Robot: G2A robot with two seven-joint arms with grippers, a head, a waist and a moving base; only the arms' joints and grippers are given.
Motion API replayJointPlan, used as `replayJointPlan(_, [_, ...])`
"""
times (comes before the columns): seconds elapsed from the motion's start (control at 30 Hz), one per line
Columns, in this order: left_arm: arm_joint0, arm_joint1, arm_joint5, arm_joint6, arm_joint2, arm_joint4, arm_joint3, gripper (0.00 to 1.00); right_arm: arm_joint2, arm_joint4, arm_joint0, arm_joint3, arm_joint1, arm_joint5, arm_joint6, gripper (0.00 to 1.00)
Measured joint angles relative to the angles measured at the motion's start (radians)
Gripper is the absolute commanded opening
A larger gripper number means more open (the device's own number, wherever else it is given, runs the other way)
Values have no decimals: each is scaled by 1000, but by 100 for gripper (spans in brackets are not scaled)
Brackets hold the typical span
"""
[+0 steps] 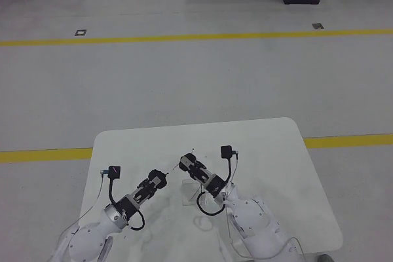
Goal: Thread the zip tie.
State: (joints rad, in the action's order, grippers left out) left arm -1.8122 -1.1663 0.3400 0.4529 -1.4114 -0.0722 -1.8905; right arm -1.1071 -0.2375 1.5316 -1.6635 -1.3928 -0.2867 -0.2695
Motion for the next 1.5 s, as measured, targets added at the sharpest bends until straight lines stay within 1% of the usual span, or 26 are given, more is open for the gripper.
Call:
replayJointPlan(0.17, [0,0,0,0,0,0,0,0,26,4,-9,-21,-5,76,32,0])
replayJointPlan(0.4, [0,0,0,0,0,0,0,0,48,6,-22,-30,-7,159,22,0])
replayJointPlan(0.5, [0,0,0,0,0,0,0,0,47,7,-22,-41,-5,190,10,0])
replayJointPlan(0.57, [0,0,0,0,0,0,0,0,45,4,-21,-45,-4,197,9,0])
replayJointPlan(0.93, [0,0,0,0,0,0,0,0,46,3,-20,-46,-4,194,10,0])
replayJointPlan(1.0, [0,0,0,0,0,0,0,0,47,-3,-10,-49,-2,171,14,0])
replayJointPlan(1.1, [0,0,0,0,0,0,0,0,40,-55,15,-62,5,134,31,0])
replayJointPlan(1.2, [0,0,0,0,0,0,0,0,32,-92,37,-75,10,108,44,0])
replayJointPlan(1.33, [0,0,0,0,0,0,0,0,23,-115,55,-88,16,85,50,0])
replayJointPlan(1.5, [0,0,0,0,0,0,0,0,25,-121,58,-100,20,68,52,0])
